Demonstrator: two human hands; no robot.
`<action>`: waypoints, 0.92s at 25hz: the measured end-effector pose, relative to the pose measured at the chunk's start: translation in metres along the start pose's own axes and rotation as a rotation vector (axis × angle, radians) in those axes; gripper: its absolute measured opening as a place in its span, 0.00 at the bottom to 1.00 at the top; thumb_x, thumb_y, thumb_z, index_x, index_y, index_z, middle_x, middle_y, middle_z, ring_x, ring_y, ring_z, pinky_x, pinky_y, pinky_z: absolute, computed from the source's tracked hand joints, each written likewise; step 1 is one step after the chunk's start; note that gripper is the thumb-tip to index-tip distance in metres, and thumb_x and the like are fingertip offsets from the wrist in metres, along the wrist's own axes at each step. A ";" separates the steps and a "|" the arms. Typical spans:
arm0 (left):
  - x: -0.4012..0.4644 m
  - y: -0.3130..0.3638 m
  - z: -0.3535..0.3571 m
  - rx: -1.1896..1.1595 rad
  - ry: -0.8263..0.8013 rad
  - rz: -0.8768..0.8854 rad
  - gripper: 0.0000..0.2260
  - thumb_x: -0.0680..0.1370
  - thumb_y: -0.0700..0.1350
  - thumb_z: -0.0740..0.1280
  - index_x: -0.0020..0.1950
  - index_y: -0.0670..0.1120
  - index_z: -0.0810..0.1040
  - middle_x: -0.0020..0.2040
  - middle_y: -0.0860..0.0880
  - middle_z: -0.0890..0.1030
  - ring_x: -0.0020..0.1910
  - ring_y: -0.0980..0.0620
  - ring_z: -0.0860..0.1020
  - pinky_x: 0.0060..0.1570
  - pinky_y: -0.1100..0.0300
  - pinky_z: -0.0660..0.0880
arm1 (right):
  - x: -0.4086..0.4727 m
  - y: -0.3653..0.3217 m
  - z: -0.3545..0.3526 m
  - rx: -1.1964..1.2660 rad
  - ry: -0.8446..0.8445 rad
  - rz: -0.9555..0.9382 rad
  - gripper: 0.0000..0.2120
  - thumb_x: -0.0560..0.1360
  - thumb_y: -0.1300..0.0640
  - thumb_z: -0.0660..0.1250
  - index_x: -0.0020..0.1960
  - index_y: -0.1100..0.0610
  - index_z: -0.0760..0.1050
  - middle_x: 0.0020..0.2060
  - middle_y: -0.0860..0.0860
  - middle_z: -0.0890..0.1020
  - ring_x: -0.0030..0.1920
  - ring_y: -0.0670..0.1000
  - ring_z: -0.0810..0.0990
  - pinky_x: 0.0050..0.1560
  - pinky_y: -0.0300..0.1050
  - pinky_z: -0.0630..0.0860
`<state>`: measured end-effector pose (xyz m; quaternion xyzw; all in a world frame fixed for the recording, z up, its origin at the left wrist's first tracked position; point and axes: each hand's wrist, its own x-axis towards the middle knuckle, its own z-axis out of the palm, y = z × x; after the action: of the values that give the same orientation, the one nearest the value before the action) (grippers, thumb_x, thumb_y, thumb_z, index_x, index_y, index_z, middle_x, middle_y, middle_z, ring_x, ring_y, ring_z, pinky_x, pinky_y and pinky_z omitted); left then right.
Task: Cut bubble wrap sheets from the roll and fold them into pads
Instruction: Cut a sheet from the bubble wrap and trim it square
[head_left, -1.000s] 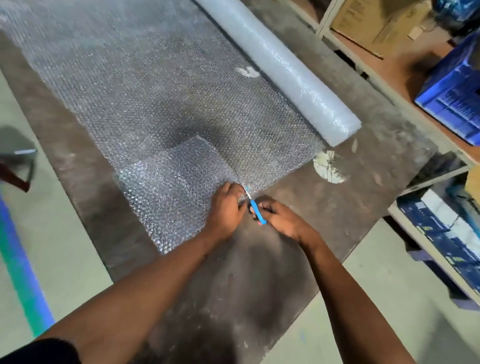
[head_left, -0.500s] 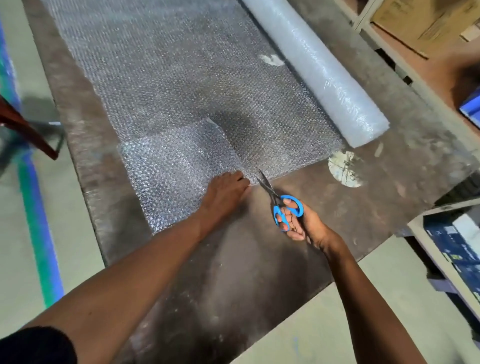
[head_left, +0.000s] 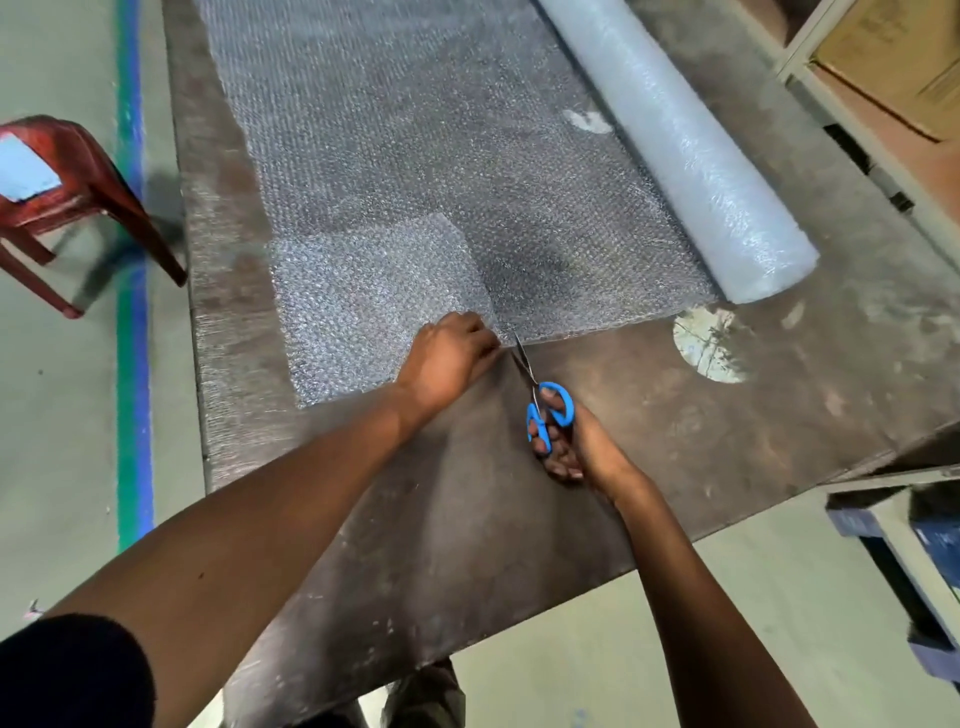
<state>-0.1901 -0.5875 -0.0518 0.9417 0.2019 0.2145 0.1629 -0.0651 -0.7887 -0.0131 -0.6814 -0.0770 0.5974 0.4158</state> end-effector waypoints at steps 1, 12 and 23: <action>-0.001 -0.001 0.000 -0.022 0.013 0.009 0.11 0.84 0.54 0.66 0.54 0.49 0.85 0.50 0.50 0.82 0.49 0.48 0.80 0.46 0.50 0.79 | 0.003 -0.005 0.001 -0.009 0.015 -0.010 0.26 0.83 0.37 0.58 0.41 0.59 0.76 0.29 0.55 0.74 0.16 0.50 0.65 0.17 0.33 0.57; -0.009 0.000 0.006 -0.114 0.138 -0.052 0.10 0.83 0.55 0.70 0.52 0.50 0.86 0.47 0.53 0.82 0.47 0.52 0.79 0.47 0.51 0.78 | 0.016 -0.015 0.002 -0.110 0.017 -0.023 0.27 0.82 0.36 0.60 0.43 0.59 0.78 0.30 0.54 0.77 0.18 0.51 0.69 0.17 0.35 0.58; -0.009 0.004 0.001 -0.189 0.094 -0.120 0.09 0.82 0.55 0.72 0.53 0.51 0.85 0.48 0.55 0.82 0.47 0.56 0.79 0.50 0.54 0.78 | 0.022 -0.007 -0.001 -0.251 0.006 -0.226 0.25 0.81 0.35 0.65 0.49 0.58 0.79 0.31 0.52 0.77 0.19 0.49 0.65 0.21 0.36 0.56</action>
<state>-0.1959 -0.5951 -0.0546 0.8972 0.2443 0.2662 0.2540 -0.0555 -0.7717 -0.0254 -0.7168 -0.2259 0.5304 0.3921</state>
